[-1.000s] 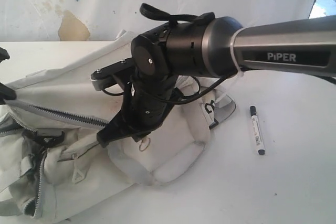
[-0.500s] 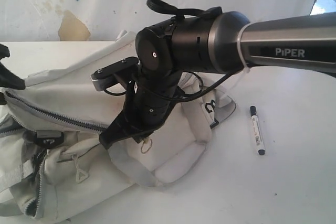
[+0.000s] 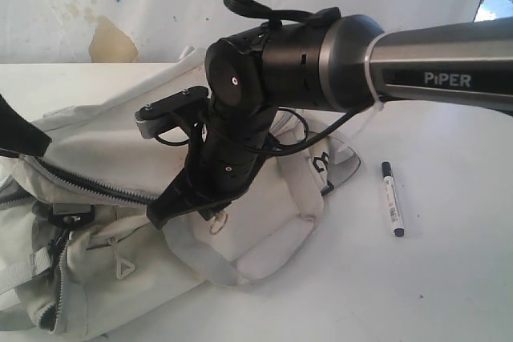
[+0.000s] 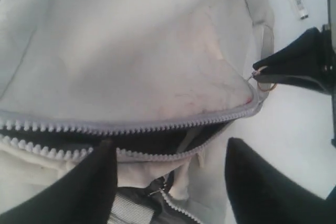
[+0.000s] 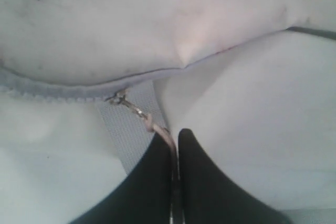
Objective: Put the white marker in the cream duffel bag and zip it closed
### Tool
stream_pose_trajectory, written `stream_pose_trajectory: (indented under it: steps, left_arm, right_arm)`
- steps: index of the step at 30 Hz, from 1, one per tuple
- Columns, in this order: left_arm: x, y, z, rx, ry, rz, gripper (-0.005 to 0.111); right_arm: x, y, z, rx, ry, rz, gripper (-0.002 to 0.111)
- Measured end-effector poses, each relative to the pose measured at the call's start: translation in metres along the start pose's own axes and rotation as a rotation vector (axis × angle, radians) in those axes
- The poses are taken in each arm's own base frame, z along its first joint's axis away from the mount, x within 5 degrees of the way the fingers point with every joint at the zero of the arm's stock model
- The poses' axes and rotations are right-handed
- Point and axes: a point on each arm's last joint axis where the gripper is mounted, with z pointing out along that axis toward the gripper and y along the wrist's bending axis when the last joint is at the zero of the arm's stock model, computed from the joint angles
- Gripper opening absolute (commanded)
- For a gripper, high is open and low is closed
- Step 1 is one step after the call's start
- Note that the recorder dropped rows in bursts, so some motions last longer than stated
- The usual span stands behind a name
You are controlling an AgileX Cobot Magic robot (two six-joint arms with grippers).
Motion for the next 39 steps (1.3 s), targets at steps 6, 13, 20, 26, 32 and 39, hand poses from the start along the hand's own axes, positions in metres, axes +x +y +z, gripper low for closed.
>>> stream_pose_trajectory:
  steps: [6,13,20,26,32,39]
  left_arm:
    - [-0.004,-0.013,0.008,0.029,0.024,0.254,0.057]
    - [-0.004,-0.046,0.029,0.030,0.155,0.568,0.057]
    - [0.004,-0.059,0.060,-0.008,0.178,0.719,0.057]
    - [0.008,-0.064,0.078,-0.054,0.142,0.851,0.057]
    - [0.005,-0.069,0.087,-0.105,0.089,0.947,0.061]
    - [0.015,-0.064,0.098,-0.096,0.110,0.995,0.062]
  right_arm:
    - [0.000,0.000,0.000,-0.002,0.000,0.002,0.000]
    - [0.000,0.000,0.000,-0.003,0.000,0.003,0.000]
    - [0.000,0.000,0.000,-0.005,0.000,0.002,0.000]
    - [-0.001,0.000,0.000,-0.004,-0.008,0.002,0.000]
    - [-0.002,0.000,0.000,-0.004,-0.026,0.002,0.000]
    - [-0.003,0.000,0.000,-0.003,-0.034,0.002,0.000]
